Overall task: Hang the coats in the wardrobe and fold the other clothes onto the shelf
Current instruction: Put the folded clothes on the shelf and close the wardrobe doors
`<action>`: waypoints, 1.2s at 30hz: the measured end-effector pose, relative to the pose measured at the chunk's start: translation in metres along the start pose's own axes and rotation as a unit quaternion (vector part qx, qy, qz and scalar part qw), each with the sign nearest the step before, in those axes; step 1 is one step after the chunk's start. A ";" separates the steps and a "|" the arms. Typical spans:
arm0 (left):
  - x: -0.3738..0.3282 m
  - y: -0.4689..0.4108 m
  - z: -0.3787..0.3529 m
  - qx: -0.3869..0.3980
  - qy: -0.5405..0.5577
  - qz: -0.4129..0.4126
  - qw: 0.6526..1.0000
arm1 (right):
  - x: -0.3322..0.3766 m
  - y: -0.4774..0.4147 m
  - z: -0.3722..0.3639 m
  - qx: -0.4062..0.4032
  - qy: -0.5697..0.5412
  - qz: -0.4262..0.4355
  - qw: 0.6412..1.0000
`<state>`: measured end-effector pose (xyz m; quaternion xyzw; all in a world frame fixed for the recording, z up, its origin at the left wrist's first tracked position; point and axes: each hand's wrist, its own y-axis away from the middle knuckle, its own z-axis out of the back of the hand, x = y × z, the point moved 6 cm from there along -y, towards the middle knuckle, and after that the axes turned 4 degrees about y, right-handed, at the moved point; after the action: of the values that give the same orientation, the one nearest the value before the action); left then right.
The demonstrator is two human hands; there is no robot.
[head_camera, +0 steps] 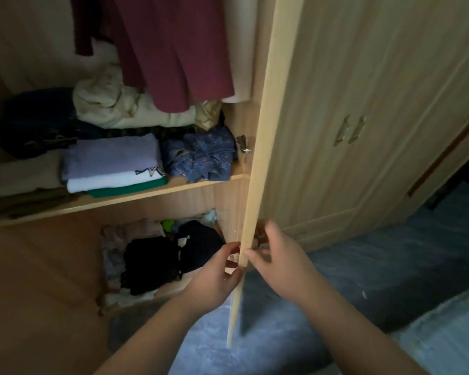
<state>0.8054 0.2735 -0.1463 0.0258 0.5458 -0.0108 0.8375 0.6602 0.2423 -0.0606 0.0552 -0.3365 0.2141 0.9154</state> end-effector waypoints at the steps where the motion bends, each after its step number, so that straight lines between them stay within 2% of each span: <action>1: 0.007 0.007 0.018 -0.014 -0.004 0.002 1.000 | 0.015 -0.009 -0.010 0.001 0.002 0.015 1.000; 6: 0.046 0.026 0.112 -0.084 -0.002 0.044 0.996 | 0.088 -0.063 -0.071 0.048 0.005 0.085 0.995; 9: 0.071 0.013 0.168 -0.115 -0.006 0.056 0.992 | 0.124 -0.110 -0.107 0.040 0.012 0.121 0.992; 14: 0.092 -0.025 0.251 -0.100 0.015 0.067 0.993 | 0.160 -0.198 -0.149 0.003 0.001 0.079 0.997; 19: 0.098 -0.062 0.306 -0.103 0.021 0.069 0.992 | 0.175 -0.246 -0.166 -0.026 -0.001 0.053 0.998; 24: 0.108 -0.081 0.335 -0.102 -0.064 0.090 0.989 | 0.181 -0.276 -0.173 -0.046 0.013 0.021 0.999; 28: 0.112 -0.083 0.333 -0.094 -0.065 0.101 0.988 | 0.183 -0.292 -0.175 -0.053 0.038 0.019 0.998; 33: 0.114 -0.062 0.319 -0.117 -0.088 0.141 0.979 | 0.180 -0.286 -0.170 -0.065 0.076 0.052 0.994; 36: 0.109 -0.028 0.307 -0.148 -0.109 0.177 0.967 | 0.177 -0.259 -0.170 -0.020 0.132 0.083 0.988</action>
<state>1.1281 0.2298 -0.1230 -0.0039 0.4337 0.2161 0.8748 0.9925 0.1133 -0.0663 -0.0202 -0.2207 0.2883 0.9315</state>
